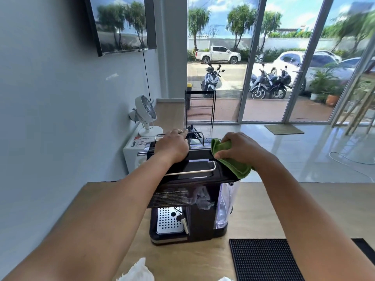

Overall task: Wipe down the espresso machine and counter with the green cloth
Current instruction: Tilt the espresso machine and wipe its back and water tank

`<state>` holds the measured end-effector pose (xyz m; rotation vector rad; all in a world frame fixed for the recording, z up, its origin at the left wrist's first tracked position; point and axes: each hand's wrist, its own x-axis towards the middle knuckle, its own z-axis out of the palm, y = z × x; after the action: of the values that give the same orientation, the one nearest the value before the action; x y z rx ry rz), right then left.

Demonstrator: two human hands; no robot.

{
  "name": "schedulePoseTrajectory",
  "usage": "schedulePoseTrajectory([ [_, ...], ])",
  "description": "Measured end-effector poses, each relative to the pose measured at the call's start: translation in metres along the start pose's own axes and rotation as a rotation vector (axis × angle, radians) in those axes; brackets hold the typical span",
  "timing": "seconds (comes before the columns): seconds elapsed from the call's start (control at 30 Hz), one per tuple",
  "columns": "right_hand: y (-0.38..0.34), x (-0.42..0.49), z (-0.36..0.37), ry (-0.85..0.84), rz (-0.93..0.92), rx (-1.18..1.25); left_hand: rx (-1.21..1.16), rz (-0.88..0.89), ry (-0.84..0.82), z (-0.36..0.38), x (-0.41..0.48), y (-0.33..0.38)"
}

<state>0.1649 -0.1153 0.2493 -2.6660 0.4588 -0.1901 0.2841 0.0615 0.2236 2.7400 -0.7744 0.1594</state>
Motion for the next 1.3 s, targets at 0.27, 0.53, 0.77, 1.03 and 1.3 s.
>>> schedulePoseTrajectory([
  [0.27,0.01,-0.042,0.01,-0.031,0.125,0.234,0.031,0.007,0.001,0.0,-0.001,0.0],
  [0.53,0.026,-0.103,0.046,0.158,0.133,0.314,0.058,0.001,-0.014,0.0,0.001,0.001],
  [0.77,0.052,-0.133,0.062,0.079,0.271,0.333,0.216,0.032,-0.094,-0.019,0.009,0.005],
  [1.03,-0.034,-0.14,0.039,-0.327,0.177,1.251,0.022,0.066,-0.189,-0.041,0.035,-0.004],
  [1.3,-0.076,-0.117,0.063,-0.183,0.32,1.564,-0.071,0.064,-0.177,-0.034,0.051,-0.015],
])
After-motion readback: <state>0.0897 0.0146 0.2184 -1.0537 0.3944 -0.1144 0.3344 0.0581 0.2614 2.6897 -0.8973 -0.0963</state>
